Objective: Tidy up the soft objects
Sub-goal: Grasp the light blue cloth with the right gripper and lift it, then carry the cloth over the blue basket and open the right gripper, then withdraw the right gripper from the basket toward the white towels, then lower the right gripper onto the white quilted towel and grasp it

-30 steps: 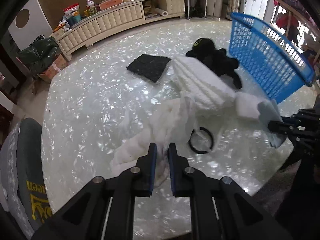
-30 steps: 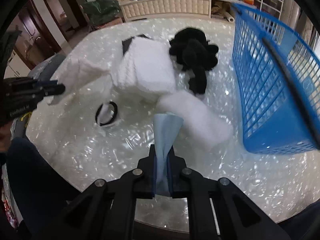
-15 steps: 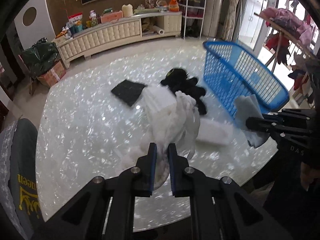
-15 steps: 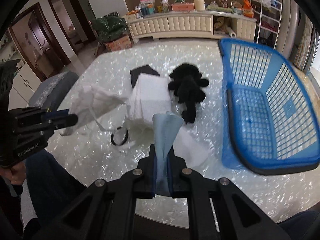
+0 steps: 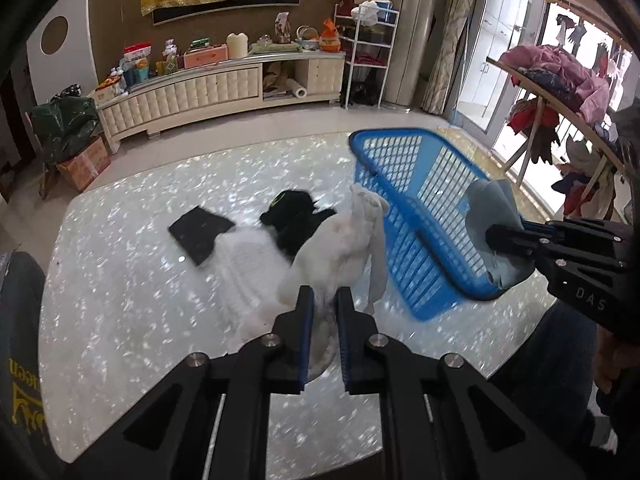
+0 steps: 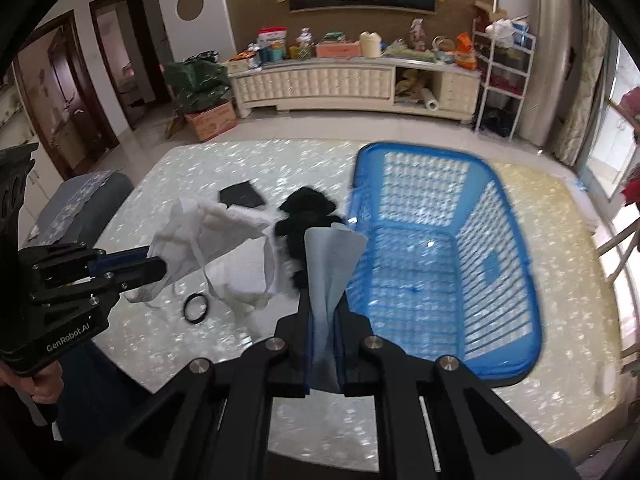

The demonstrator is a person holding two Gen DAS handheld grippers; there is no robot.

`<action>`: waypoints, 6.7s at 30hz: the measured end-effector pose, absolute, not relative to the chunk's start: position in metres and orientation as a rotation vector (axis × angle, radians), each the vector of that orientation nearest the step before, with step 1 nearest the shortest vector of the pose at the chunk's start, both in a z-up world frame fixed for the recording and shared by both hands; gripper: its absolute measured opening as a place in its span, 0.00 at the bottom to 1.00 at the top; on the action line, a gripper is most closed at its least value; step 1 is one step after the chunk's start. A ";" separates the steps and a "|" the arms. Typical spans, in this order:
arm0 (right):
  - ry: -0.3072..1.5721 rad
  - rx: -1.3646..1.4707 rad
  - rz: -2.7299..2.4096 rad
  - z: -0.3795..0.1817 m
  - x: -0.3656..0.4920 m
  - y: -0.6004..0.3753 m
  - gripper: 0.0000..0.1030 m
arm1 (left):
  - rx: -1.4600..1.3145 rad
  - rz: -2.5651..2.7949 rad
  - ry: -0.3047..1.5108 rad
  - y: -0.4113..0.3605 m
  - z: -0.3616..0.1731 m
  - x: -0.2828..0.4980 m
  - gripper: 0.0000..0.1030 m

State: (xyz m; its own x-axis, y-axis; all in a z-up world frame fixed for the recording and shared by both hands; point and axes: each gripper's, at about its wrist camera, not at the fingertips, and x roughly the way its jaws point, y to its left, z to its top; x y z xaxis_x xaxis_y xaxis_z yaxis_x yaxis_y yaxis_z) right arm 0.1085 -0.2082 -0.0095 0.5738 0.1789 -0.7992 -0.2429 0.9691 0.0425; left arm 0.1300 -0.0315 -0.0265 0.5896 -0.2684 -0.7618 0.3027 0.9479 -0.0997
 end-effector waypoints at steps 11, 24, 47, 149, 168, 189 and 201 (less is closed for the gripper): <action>0.949 -0.066 0.176 -0.024 0.134 -0.234 0.08 | 0.033 -0.373 0.852 -0.064 -0.018 0.157 0.10; 1.042 -0.055 0.126 -0.052 0.174 -0.264 0.08 | 0.020 -0.414 0.929 -0.080 -0.051 0.182 0.07; 1.144 -0.071 0.081 -0.071 0.199 -0.280 0.76 | 0.030 -0.418 0.998 -0.089 -0.071 0.182 0.07; 0.970 -0.066 0.181 -0.014 0.093 -0.221 0.94 | 0.040 -0.301 1.002 0.012 -0.074 0.119 0.82; 1.025 -0.260 0.188 -0.084 0.079 -0.148 0.94 | -0.009 -0.262 1.137 0.044 -0.144 0.123 0.82; 1.169 -0.185 0.081 -0.161 0.141 -0.153 0.74 | -0.031 -0.291 1.219 0.055 -0.189 0.161 0.42; 1.179 0.007 0.098 -0.157 0.151 -0.180 0.36 | -0.048 -0.328 1.216 0.046 -0.191 0.160 0.06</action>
State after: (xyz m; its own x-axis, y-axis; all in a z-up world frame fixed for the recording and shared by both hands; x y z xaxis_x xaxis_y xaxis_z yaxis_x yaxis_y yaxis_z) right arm 0.1506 -0.1803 -0.1571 0.3785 0.0807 -0.9221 -0.0729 0.9957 0.0572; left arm 0.1603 0.0456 -0.1906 0.3066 -0.2737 -0.9116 0.2225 0.9518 -0.2109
